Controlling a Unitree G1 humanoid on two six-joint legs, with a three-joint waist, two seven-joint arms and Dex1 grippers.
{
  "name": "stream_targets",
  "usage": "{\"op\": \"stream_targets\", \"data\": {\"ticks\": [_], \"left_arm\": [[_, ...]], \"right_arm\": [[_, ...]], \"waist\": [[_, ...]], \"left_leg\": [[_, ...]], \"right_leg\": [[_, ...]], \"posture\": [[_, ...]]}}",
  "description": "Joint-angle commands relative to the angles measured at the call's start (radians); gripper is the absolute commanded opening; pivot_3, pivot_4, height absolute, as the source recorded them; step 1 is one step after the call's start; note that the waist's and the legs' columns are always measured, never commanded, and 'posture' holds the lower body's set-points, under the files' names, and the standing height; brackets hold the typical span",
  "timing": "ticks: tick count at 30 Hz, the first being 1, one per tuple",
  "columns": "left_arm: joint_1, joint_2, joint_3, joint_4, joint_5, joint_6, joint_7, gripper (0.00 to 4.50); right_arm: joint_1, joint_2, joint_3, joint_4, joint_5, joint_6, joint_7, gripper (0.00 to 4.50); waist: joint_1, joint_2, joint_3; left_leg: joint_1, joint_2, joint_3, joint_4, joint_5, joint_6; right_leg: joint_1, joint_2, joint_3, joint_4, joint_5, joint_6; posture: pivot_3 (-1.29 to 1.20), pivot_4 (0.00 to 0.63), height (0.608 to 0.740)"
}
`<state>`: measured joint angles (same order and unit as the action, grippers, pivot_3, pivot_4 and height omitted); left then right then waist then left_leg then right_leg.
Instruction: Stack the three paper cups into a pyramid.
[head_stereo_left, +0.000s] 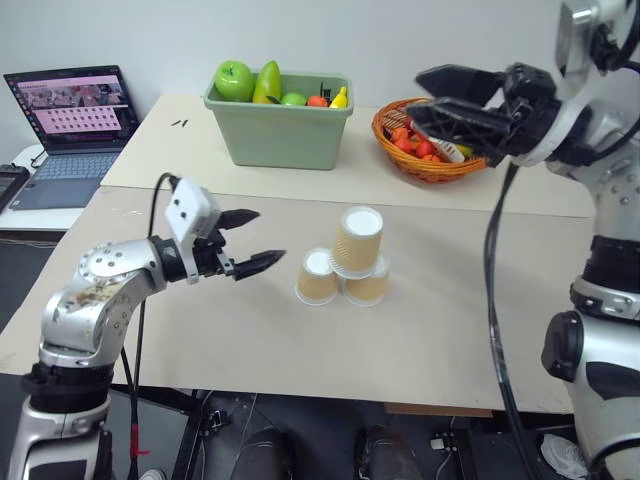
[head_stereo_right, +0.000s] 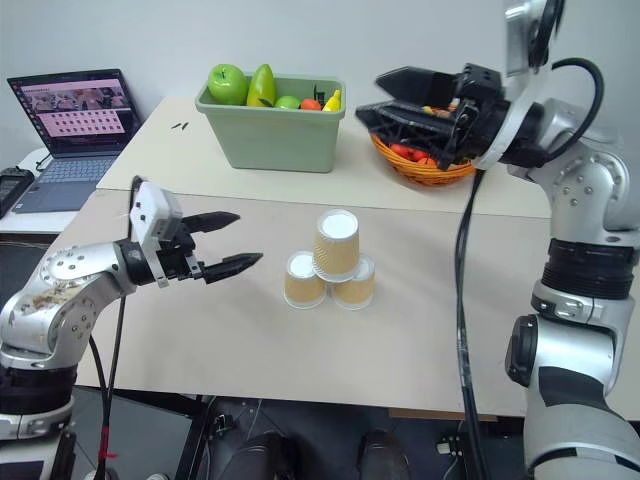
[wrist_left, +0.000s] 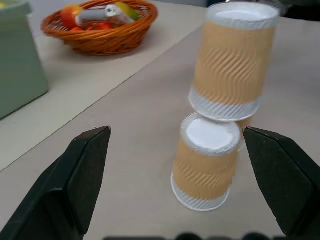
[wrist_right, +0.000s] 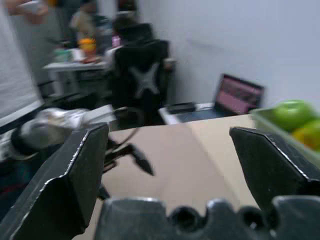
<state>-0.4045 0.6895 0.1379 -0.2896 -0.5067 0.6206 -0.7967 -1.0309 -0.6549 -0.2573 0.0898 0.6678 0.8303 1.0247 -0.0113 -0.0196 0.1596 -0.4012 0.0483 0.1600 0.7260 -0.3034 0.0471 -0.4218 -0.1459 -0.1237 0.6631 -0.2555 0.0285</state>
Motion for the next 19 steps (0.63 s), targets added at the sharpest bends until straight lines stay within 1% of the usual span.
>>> {"op": "stream_targets", "data": {"ticks": [1,3,4,6,8,10,13,15,19], "left_arm": [[0.069,-0.115,0.126,0.020,0.079,-0.022,0.273,4.50],[0.104,-0.187,0.174,0.038,0.111,-0.048,0.391,4.50],[0.121,-0.236,0.203,0.057,0.136,-0.075,0.467,4.50],[0.142,-0.283,0.225,0.084,0.178,-0.113,0.548,4.50],[0.156,-0.322,0.243,0.138,0.228,-0.175,0.625,4.50],[0.157,-0.355,0.265,0.188,0.252,-0.225,0.687,4.50],[0.158,-0.364,0.259,0.269,0.302,-0.306,0.732,4.50],[0.137,-0.370,0.269,0.311,0.301,-0.346,0.750,4.50],[0.087,-0.363,0.270,0.395,0.312,-0.416,0.766,4.50]], "right_arm": [[0.186,-0.014,0.009,-0.006,-0.272,-0.097,-0.375,4.47],[0.296,-0.016,0.058,-0.016,-0.399,-0.158,-0.503,4.47],[0.350,0.004,0.075,0.003,-0.471,-0.201,-0.597,4.47],[0.402,0.048,0.069,0.039,-0.527,-0.241,-0.711,4.47],[0.448,0.098,0.034,0.087,-0.555,-0.322,-0.806,4.47],[0.482,0.145,-0.008,0.118,-0.548,-0.403,-0.861,4.47],[0.539,0.185,-0.043,0.153,-0.552,-0.519,-0.913,4.47],[0.568,0.202,-0.083,0.162,-0.531,-0.551,-0.938,4.47],[0.613,0.216,-0.119,0.166,-0.518,-0.576,-0.974,4.47]], "waist": [[0.002,-0.002,-0.002],[0.005,-0.003,-0.002],[0.006,-0.003,-0.002],[0.003,-0.003,-0.002],[-0.003,-0.002,-0.001],[-0.006,-0.002,-0.002],[-0.004,-0.002,-0.002],[-0.003,-0.002,-0.002],[0.001,-0.002,-0.002]], "left_leg": [[0.003,0.000,0.000,0.000,0.000,0.000],[0.003,0.000,0.000,-0.002,0.000,0.000],[0.002,0.000,0.000,-0.002,0.000,0.000],[0.001,-0.001,0.001,-0.004,0.000,0.000],[0.000,-0.002,0.002,-0.005,0.001,-0.001],[0.003,-0.002,0.002,-0.007,0.001,-0.002],[0.005,-0.002,0.003,-0.010,0.002,-0.003],[0.005,-0.002,0.003,-0.011,0.002,-0.003],[0.004,-0.002,0.004,-0.010,0.003,-0.002]], "right_leg": [[0.002,-0.001,0.001,0.000,0.000,0.000],[0.002,-0.002,0.001,0.000,0.000,0.001],[0.001,-0.002,0.001,0.000,0.000,0.001],[-0.002,-0.002,0.001,0.000,0.001,0.001],[-0.003,-0.002,0.001,0.000,0.001,0.001],[0.000,-0.001,0.002,-0.001,0.001,0.001],[0.001,-0.001,0.001,-0.002,0.001,0.001],[0.001,-0.001,0.001,-0.003,0.001,0.001],[0.001,-0.001,0.001,-0.003,0.001,0.001]], "posture": [[0.00,0.150,0.737],[0.00,0.150,0.737],[0.00,0.150,0.737],[0.00,0.150,0.737],[0.00,0.150,0.737],[0.00,0.150,0.737],[0.00,0.150,0.737],[0.00,0.150,0.737],[0.00,0.150,0.737]]}}
